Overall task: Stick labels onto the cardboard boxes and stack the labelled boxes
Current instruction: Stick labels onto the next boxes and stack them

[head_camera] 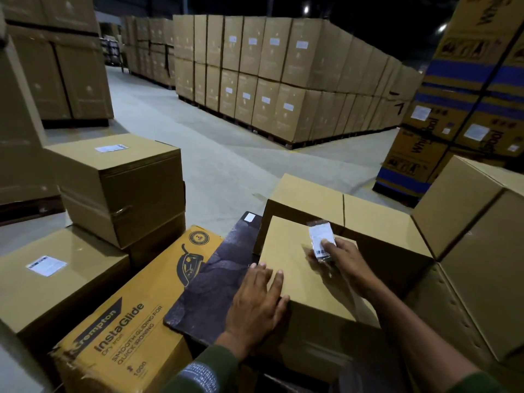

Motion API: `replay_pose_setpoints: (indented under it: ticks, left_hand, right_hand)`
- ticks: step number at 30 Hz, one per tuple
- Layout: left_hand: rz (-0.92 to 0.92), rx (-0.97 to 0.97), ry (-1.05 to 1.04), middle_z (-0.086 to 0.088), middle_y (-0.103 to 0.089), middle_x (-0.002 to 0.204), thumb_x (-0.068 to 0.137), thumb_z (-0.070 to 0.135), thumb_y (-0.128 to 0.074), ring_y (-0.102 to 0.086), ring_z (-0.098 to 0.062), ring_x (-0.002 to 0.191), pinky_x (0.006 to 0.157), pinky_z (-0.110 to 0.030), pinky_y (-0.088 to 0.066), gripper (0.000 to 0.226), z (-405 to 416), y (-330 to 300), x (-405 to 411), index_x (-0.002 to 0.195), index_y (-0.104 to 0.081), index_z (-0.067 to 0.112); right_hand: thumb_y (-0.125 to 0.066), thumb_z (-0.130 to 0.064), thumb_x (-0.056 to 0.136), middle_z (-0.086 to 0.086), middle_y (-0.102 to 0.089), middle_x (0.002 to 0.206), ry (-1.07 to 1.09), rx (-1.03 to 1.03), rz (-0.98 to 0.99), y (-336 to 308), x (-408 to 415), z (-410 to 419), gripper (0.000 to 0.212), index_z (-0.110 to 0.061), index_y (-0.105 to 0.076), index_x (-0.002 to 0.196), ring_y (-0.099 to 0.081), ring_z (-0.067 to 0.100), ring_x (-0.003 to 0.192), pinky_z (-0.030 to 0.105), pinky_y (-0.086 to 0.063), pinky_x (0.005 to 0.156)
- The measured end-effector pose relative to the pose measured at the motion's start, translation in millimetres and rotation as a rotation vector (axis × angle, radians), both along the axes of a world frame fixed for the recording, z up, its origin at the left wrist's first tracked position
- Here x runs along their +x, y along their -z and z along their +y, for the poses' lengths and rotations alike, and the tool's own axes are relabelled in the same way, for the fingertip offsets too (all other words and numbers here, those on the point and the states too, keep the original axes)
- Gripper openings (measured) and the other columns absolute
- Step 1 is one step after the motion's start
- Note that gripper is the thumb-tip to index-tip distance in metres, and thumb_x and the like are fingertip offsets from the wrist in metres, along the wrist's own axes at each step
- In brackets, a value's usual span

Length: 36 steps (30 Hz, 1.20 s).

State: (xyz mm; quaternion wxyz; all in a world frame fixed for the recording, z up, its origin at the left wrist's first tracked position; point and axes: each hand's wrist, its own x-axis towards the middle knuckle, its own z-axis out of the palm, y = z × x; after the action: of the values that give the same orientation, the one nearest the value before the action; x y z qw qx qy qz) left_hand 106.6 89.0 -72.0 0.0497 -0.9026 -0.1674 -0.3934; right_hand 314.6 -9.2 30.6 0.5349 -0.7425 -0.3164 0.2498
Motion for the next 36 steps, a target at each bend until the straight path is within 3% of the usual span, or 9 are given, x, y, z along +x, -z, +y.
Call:
replay_pose_setpoints:
  ticks: [5,10,16,20,25,29,36]
  left_hand:
    - [-0.004,0.046,0.034,-0.018,-0.065,0.122,0.098,0.038,-0.043,-0.06,-0.03,0.119,0.109,-0.046,-0.039,0.046,6.3,1.3,-5.9,0.125,-0.065,0.008]
    - [0.025,0.04,0.057,-0.016,-0.064,0.125,0.099,0.037,-0.041,-0.059,-0.028,0.121,0.107,-0.047,-0.043,0.045,8.4,0.1,-7.9,0.127,-0.064,0.009]
    - [0.016,0.04,0.073,-0.015,-0.063,0.128,0.098,0.035,-0.044,-0.056,-0.027,0.125,0.108,-0.047,-0.042,0.045,11.3,4.8,-8.1,0.128,-0.063,0.008]
    - [-0.008,0.041,0.074,-0.015,-0.064,0.128,0.097,0.032,-0.045,-0.057,-0.028,0.124,0.106,-0.048,-0.044,0.044,11.0,5.1,-7.3,0.126,-0.065,0.007]
    - [-0.01,0.033,0.082,-0.016,-0.063,0.128,0.097,0.031,-0.043,-0.057,-0.029,0.124,0.104,-0.048,-0.046,0.044,12.2,7.3,-6.5,0.126,-0.065,0.006]
    - [0.004,0.021,0.082,-0.016,-0.064,0.128,0.101,0.033,-0.034,-0.057,-0.028,0.124,0.104,-0.048,-0.046,0.048,12.7,7.1,-6.8,0.126,-0.065,0.007]
    - [-0.004,0.021,0.088,-0.015,-0.063,0.13,0.097,0.032,-0.044,-0.055,-0.028,0.126,0.106,-0.048,-0.044,0.044,12.8,7.2,-7.7,0.127,-0.064,0.007]
  right_hand:
    - [-0.042,-0.029,0.105,0.007,-0.07,0.096,0.064,-0.089,-0.206,10.4,0.6,16.3,0.027,-0.017,-0.065,0.1,-0.066,0.024,0.087,0.035,-0.047,0.073]
    - [-0.044,-0.033,0.103,0.007,-0.072,0.097,-0.037,-0.102,-0.251,11.6,-13.7,38.7,0.034,-0.01,-0.068,0.103,-0.067,0.026,0.091,0.042,-0.051,0.081]
    - [-0.047,-0.033,0.102,0.006,-0.072,0.091,-0.14,-0.097,-0.271,16.4,-26.8,6.5,0.031,-0.01,-0.068,0.097,-0.064,0.016,0.078,0.026,-0.044,0.065]
    - [-0.046,-0.038,0.102,0.003,-0.073,0.093,-0.118,-0.089,-0.299,17.0,-10.8,-23.5,0.032,-0.014,-0.068,0.104,-0.069,0.02,0.084,0.036,-0.051,0.072]
    - [-0.045,-0.031,0.103,0.009,-0.07,0.09,0.024,-0.115,-0.321,17.1,8.5,5.3,0.031,-0.009,-0.066,0.096,-0.065,0.029,0.086,0.034,-0.045,0.068]
    - [-0.046,-0.03,0.102,0.007,-0.071,0.095,-0.043,-0.088,-0.296,11.5,-7.9,36.7,0.03,-0.009,-0.067,0.099,-0.066,0.025,0.087,0.033,-0.048,0.069]
    - [-0.047,-0.04,0.1,0.0,-0.072,0.094,-0.17,-0.096,-0.345,20.6,-16.2,0.6,0.033,-0.015,-0.069,0.099,-0.067,0.019,0.085,0.034,-0.051,0.072]
